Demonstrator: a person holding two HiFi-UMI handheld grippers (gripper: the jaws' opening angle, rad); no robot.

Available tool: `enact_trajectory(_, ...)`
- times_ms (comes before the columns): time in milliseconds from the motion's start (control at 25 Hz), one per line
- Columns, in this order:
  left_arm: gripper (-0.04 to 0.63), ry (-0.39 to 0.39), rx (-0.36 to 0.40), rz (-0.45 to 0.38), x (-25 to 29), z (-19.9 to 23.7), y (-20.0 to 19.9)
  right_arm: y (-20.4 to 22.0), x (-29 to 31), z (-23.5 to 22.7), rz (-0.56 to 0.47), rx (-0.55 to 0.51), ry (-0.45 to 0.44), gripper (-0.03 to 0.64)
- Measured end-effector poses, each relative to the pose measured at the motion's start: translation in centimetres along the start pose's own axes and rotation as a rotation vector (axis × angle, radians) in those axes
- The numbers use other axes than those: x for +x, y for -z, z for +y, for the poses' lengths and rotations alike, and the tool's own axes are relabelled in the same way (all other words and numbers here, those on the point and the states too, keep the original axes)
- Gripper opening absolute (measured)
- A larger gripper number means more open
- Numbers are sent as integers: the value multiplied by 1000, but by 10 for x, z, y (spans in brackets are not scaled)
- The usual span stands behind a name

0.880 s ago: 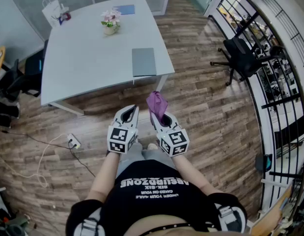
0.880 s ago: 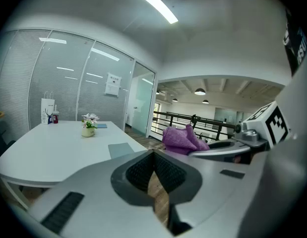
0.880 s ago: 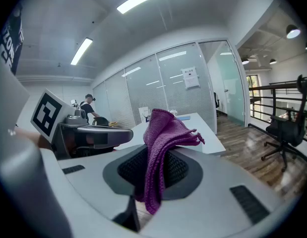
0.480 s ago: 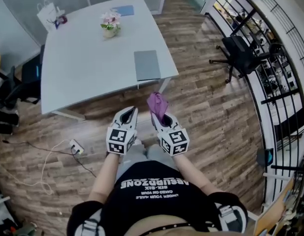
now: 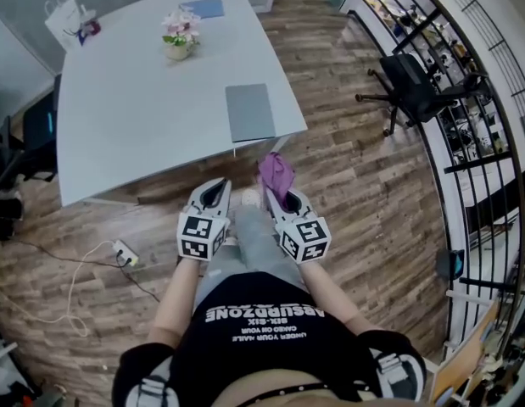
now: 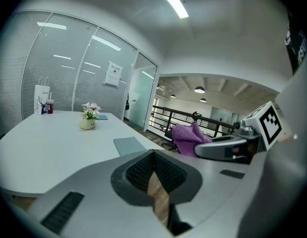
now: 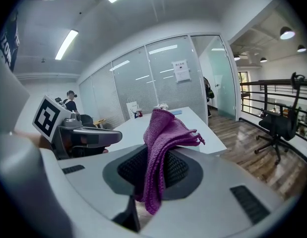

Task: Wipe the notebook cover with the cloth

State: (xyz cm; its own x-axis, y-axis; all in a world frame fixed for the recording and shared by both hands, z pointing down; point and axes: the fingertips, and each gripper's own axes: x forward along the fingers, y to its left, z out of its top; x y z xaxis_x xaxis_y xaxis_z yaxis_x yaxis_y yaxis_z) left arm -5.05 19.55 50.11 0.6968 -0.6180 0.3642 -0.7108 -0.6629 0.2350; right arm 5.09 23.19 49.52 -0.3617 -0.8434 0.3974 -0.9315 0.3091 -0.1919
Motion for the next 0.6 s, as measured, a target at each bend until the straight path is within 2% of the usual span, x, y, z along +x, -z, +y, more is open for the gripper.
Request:
enact_trajectory(280,14,-36,-15,36,52,44,-12,-19,56,-61,22,3,10,78)
enact_trajectory(480,14,-97,-20,71,98,80,-28,-55,97,-109,18,-20,-10,78)
enact_trajectory(600,14,-118,-27,102,125,92,-33,-68,125,-138,49,-66,-28,78)
